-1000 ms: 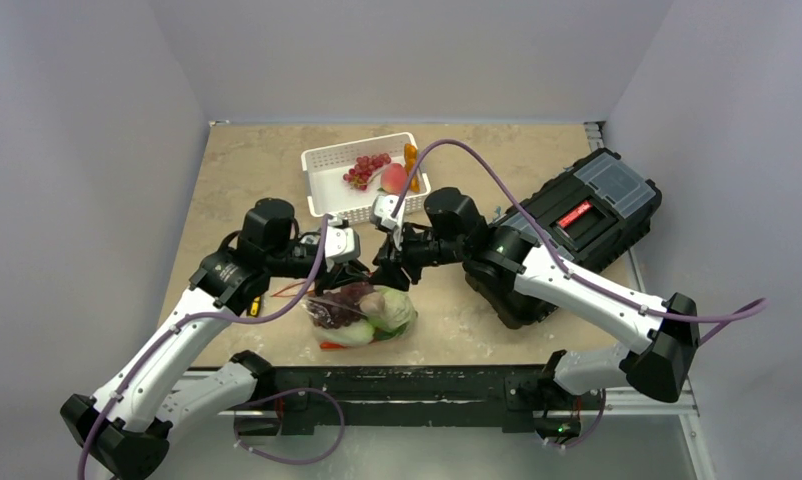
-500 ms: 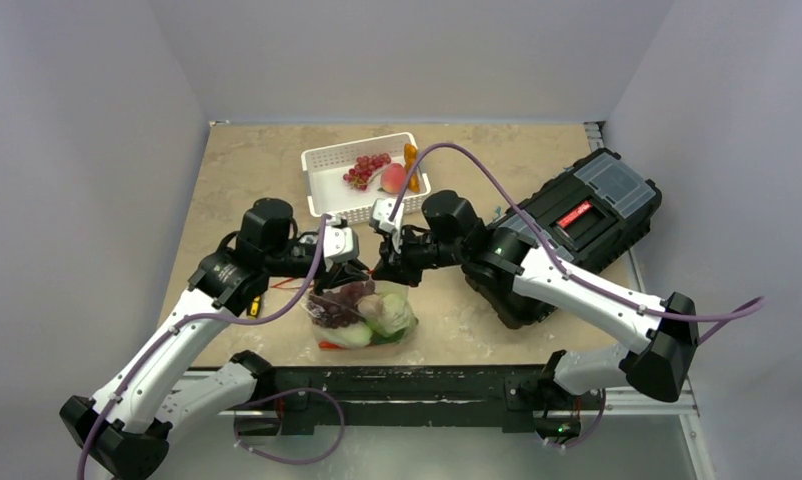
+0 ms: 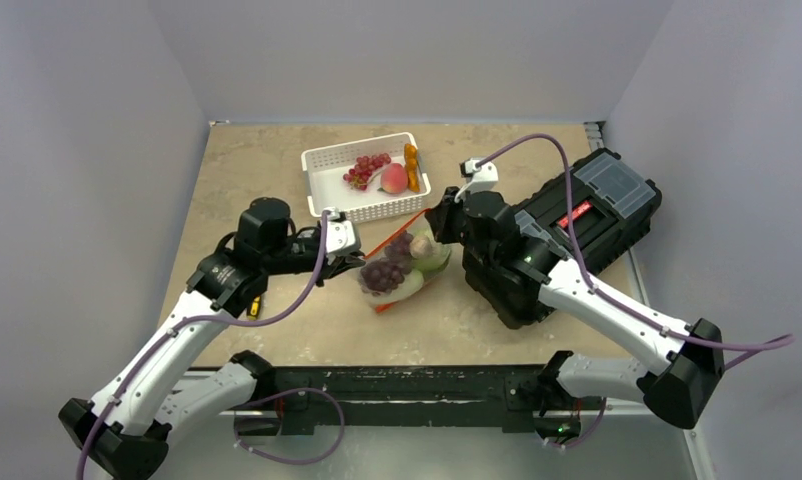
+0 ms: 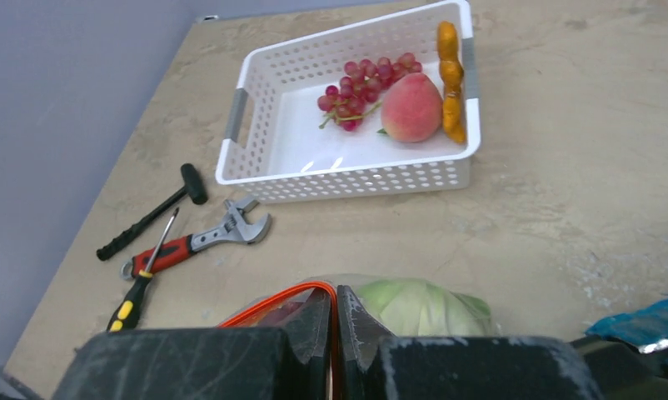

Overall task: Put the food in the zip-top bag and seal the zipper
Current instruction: Zip the zipper food storage bag at the center of the board.

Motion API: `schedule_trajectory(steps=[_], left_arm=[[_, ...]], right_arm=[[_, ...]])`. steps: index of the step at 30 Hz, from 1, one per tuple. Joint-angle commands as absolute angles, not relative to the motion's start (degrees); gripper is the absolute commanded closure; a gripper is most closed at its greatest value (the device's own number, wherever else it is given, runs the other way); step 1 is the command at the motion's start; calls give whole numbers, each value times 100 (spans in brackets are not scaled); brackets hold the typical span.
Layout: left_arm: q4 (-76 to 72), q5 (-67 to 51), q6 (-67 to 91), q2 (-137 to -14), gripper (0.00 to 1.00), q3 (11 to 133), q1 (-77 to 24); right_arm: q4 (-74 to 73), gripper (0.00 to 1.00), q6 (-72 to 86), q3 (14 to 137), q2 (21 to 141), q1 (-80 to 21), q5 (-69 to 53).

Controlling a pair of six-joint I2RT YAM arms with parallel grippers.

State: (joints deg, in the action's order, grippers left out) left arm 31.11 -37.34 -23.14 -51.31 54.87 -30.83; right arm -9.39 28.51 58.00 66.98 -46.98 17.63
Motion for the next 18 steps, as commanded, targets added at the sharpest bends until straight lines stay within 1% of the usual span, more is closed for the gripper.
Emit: schedule_trajectory(steps=[1, 4, 11, 14, 16, 17, 18], left_arm=[[3747, -3229, -2264, -4619, 100, 5542, -3107], [3833, -2785, -2206, -4311, 100, 5268, -3110], [3614, -2446, -2196, -3784, 100, 4830, -3105], [3569, -2332, -2186, -3745, 100, 4826, -3096], [3517, -2286, -2164, -3765, 83, 4825, -3089], [3507, -2223, -2146, -3775, 70, 4842, -3093], [3493, -2141, -2112, -3779, 61, 4849, -3086]], right_arm=[[-705, 100, 3226, 5735, 6636, -4485, 2843], [-679, 100, 3059, 5707, 6674, -4458, 2828], [-595, 100, 2811, 5679, 6657, -4436, 2834], [-352, 100, 2612, 5625, 6636, -4432, 2426], [-219, 100, 2463, 5581, 6651, -4438, 2081], [-105, 100, 2297, 5555, 6672, -4435, 1971], [-44, 100, 2188, 5535, 6697, -4434, 1791]])
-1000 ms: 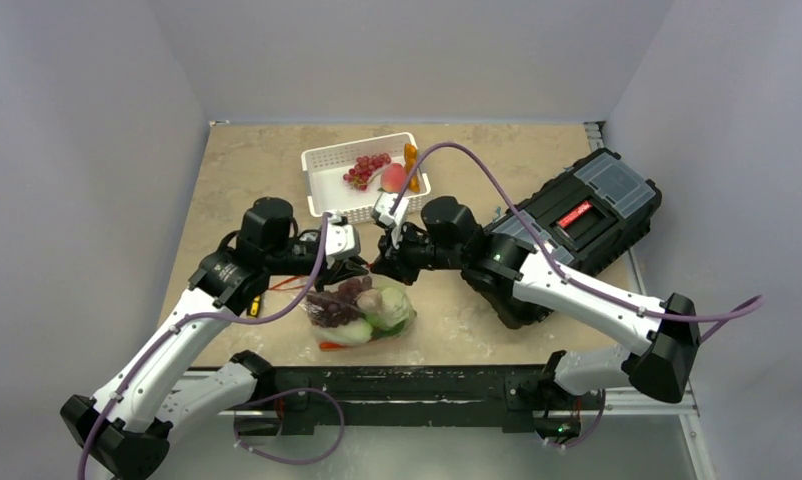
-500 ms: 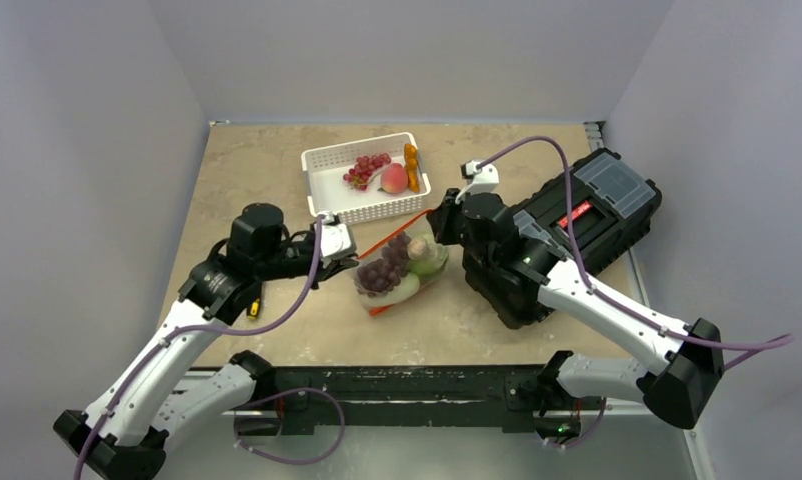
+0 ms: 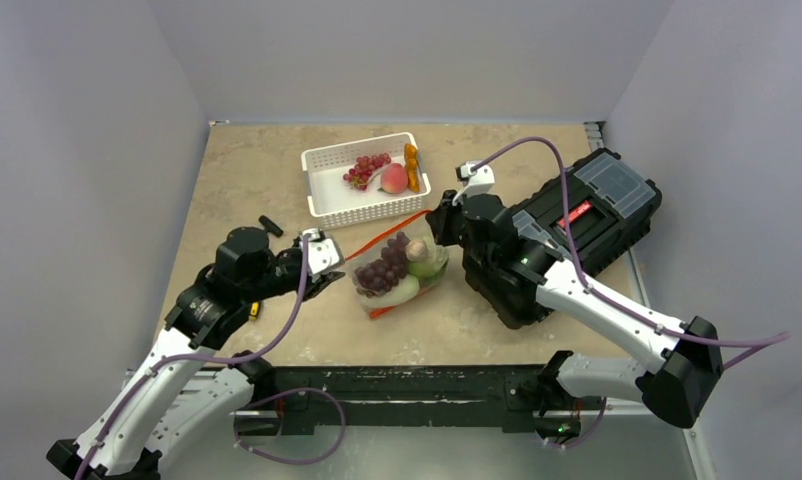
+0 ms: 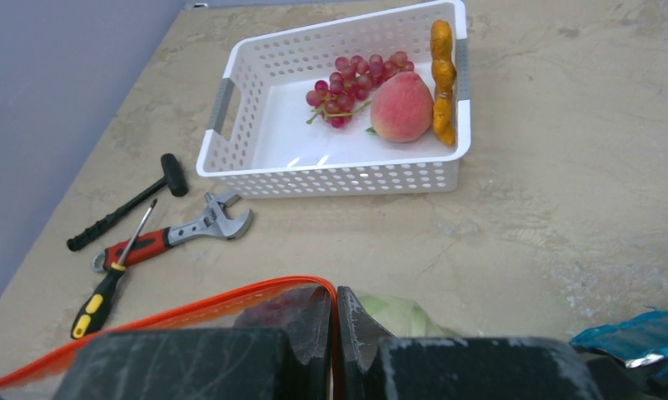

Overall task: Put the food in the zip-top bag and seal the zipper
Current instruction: Zip the zipper food storage bag at the center of the board, then place the zipper food storage bag at the center of the board.

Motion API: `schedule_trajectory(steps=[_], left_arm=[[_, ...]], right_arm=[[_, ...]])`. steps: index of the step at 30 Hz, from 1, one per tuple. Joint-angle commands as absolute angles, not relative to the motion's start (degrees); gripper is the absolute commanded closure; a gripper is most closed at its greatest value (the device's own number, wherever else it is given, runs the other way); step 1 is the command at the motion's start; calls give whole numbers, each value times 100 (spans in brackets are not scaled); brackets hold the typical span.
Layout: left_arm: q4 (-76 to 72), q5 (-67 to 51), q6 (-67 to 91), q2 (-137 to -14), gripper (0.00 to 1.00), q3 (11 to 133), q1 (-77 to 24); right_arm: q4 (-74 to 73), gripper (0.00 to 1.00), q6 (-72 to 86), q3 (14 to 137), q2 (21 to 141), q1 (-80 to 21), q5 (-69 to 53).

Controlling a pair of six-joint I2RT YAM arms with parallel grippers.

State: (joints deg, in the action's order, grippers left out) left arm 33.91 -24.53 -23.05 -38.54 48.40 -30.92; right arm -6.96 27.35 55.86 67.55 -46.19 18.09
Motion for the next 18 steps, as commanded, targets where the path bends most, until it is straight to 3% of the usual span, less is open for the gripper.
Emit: schedule_trajectory(steps=[1, 4, 6, 14, 18], left_arm=[[3462, -2009, -2077, -3763, 56, 4851, -3093], [3264, -1385, -1982, -3590, 41, 4817, -3087], [3097, -851, -1945, -3380, 37, 4728, -3085], [2551, 1084, -1971, -2504, 36, 4319, -3079], [2484, 1414, -1987, -2368, 36, 4254, -3083]], right_arm=[[-30, 100, 2161, 5536, 6728, -4438, 1565], [127, 100, 2170, 5600, 6799, -4438, 1372], [168, 100, 2254, 5736, 6874, -4434, 1267], [-605, 100, 1713, 7470, 7729, -4437, 2151], [-414, 100, 1216, 7605, 7646, -4436, 1973]])
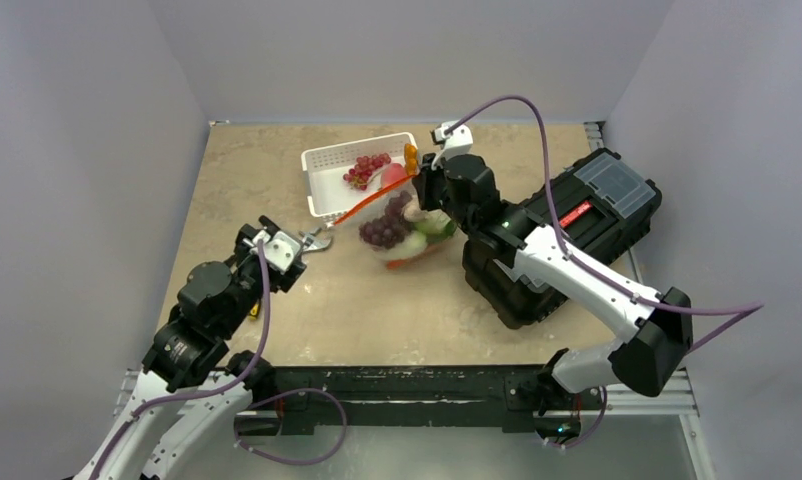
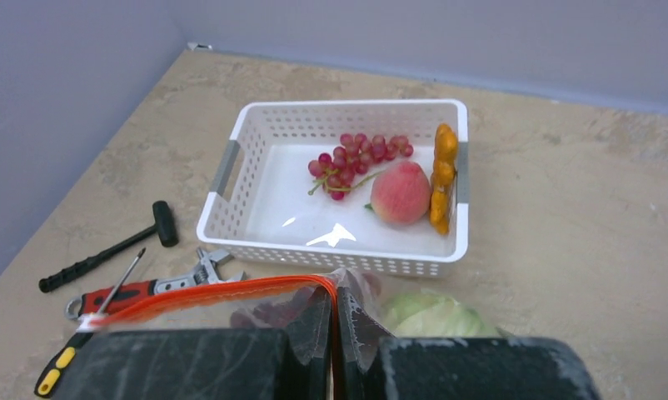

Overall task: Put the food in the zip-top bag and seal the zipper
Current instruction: Place the zipper food storage bag at the center of the board.

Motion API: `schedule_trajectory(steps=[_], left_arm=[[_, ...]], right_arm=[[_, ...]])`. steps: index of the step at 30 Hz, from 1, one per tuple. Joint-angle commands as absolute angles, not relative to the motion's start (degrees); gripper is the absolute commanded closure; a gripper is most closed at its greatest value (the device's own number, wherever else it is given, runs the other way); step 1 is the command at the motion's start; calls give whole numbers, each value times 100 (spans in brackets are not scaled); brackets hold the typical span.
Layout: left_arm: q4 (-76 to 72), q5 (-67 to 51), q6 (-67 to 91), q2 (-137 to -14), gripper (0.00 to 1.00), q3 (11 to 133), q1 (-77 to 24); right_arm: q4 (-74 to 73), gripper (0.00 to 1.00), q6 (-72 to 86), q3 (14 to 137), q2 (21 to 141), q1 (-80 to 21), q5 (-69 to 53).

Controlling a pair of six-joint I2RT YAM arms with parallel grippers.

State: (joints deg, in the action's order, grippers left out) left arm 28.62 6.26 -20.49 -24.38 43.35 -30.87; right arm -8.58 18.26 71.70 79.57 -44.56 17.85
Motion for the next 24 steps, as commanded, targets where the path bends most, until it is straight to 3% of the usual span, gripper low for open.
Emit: schedule_trajectory(steps=[1, 6, 12, 24], left_arm=[[2472, 1426, -1986, -2357, 36, 4247, -3073], [2502, 1415, -1947, -2386, 36, 4280, -3059], [2463, 1344, -1917, -2367, 37, 4297, -3010], [2409, 1516, -1908, -2337, 37, 4201, -2939]], right_arm=[[-398, 100, 1198, 7534, 7587, -4438, 1767], [-316, 100, 1452, 6707, 7196, -4703, 550], [-439, 100, 1229, 5985, 7137, -5699, -1030], [1441, 100, 2357, 5094, 8701, -6198, -1961]])
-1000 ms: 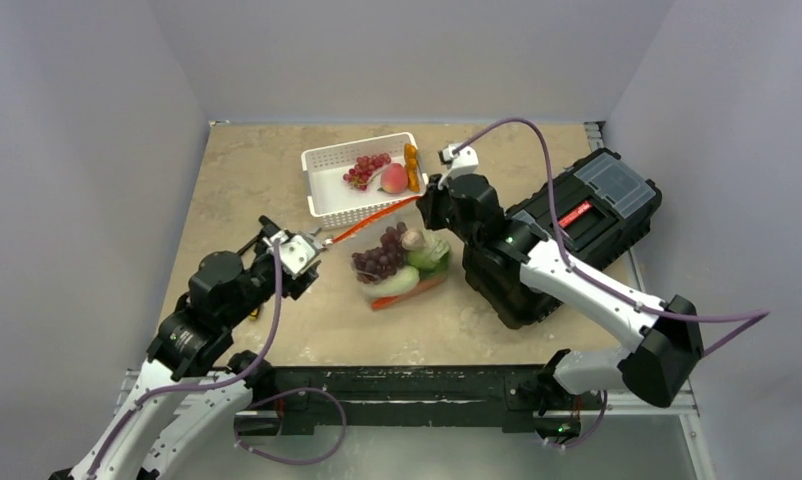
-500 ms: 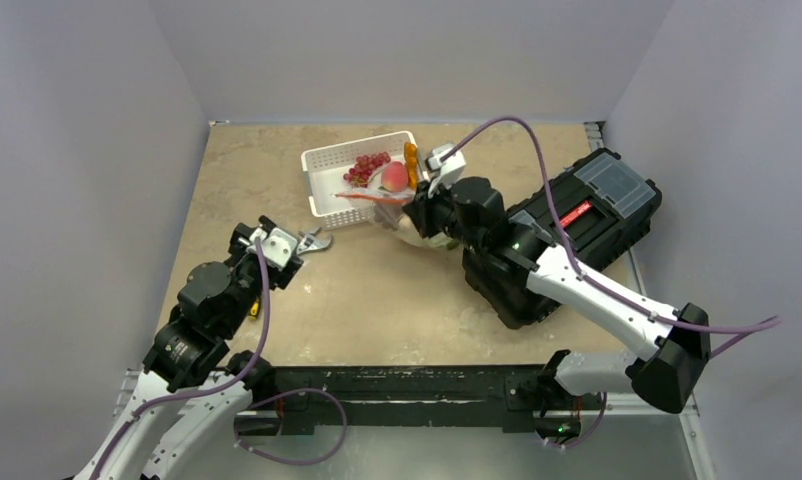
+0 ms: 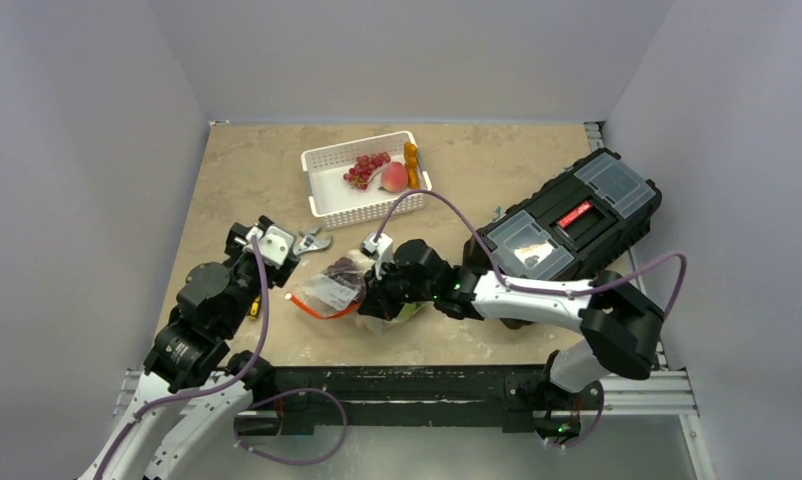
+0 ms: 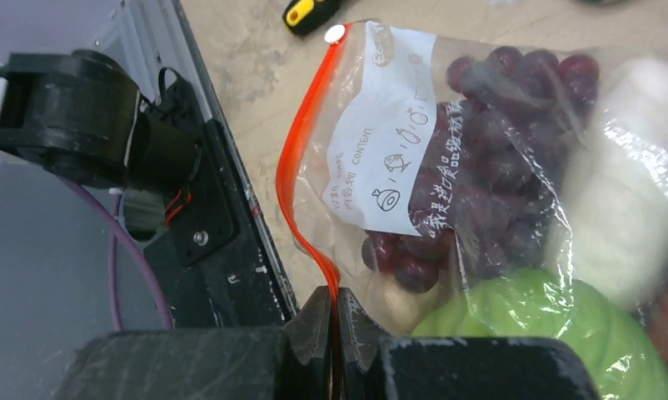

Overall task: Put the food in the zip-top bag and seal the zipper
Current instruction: Place the zipper food storage bag at the center of the board.

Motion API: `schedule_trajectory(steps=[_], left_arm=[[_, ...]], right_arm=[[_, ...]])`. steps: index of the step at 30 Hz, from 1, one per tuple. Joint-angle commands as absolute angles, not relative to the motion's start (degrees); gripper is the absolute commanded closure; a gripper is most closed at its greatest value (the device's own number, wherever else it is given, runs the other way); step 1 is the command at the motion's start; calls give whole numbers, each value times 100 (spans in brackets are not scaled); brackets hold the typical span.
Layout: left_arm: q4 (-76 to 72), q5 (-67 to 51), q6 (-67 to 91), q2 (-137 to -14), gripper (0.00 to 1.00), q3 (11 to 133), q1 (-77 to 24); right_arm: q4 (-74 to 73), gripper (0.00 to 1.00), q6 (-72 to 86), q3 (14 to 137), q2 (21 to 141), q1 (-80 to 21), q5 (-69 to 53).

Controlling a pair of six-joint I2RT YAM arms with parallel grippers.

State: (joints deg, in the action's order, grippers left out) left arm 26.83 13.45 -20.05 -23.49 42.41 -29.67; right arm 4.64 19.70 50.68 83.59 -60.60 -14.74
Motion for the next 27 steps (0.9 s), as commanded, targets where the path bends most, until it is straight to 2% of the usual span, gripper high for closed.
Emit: schedule_trajectory(steps=[1, 2, 5, 7, 11, 14, 18, 21, 25, 27], left_arm=[[2408, 1520, -1907, -2350, 36, 4208, -2937], [2410, 1516, -1900, -2357, 37, 4214, -2943], [2413, 1516, -1890, -2331, 37, 4204, -2937], [2392, 1539, -1903, -2321, 37, 4193, -2944], [2382, 1546, -1883, -2320, 37, 4184, -2944], [2361, 1576, -1889, -2321, 37, 4175, -2937], [2350, 1604, -1877, -2321, 37, 4170, -2941], [2373, 1608, -1847, -2289, 37, 4184, -2944], [2330, 1606, -1746, -2229, 37, 4181, -2941], [2325, 1583, -1595, -2191, 37, 4219, -2943]], right_arm=[[1441, 100, 2356, 5105, 8834, -6238, -1993], [1430, 100, 2351, 5113, 8952, -6262, -2000], [1307, 89, 2404, 5170, 9200, -6301, -1927], [1299, 77, 2464, 5168, 9245, -6302, -1997], [1159, 46, 2453, 5267, 9161, -6306, -2169], [871, 33, 2258, 5408, 8832, -6302, -2195], [281, 23, 1856, 5673, 8161, -6302, -1606], [-245, 21, 1593, 5932, 7718, -6302, -1015], [-705, 14, 1506, 6108, 6937, -6302, 407], [-868, 7, 1443, 6161, 6581, -6302, 1267]])
